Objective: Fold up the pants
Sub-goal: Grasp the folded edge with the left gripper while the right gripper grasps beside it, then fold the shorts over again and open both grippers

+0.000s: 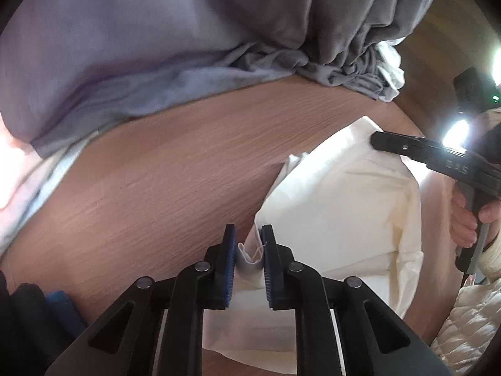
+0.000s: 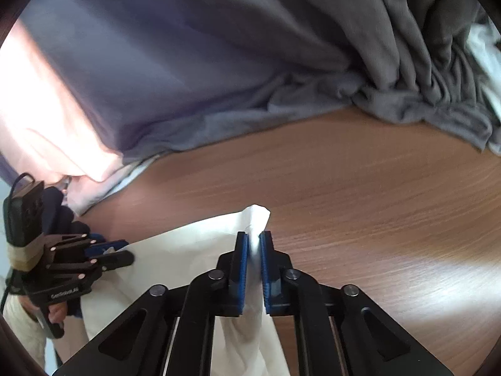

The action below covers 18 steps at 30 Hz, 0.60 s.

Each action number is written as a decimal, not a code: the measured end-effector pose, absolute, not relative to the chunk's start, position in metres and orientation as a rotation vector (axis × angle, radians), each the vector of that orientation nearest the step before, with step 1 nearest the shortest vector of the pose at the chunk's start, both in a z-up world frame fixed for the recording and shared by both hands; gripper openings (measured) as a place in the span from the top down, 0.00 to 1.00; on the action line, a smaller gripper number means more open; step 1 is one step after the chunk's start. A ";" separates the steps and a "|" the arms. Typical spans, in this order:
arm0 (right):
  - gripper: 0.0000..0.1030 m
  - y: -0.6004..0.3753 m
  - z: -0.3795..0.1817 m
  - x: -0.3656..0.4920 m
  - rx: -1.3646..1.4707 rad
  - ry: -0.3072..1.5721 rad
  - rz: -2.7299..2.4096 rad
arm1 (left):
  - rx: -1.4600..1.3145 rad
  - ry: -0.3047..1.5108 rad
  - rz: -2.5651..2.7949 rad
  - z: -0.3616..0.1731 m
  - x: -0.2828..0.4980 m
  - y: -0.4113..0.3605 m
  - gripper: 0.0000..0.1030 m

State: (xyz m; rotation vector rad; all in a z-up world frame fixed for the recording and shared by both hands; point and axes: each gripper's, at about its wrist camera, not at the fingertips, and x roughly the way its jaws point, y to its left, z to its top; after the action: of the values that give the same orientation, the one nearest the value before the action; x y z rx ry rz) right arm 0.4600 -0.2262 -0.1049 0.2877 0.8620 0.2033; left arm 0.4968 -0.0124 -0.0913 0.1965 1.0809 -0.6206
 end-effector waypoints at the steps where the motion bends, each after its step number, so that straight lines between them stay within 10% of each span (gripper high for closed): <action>1: 0.93 -0.224 -0.099 0.454 0.272 0.843 0.207 | 0.203 1.067 -0.623 -0.088 0.494 -0.013 0.84; 18: 0.93 -0.141 -0.045 0.322 -0.075 0.726 0.432 | 0.323 0.903 -0.588 -0.063 0.426 0.010 0.84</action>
State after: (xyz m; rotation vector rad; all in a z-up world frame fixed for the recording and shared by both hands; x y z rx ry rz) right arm 0.3223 -0.1409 -0.0454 -0.0751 0.7259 0.4321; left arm 0.4264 0.0102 -0.0633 0.3231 0.9030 -0.5878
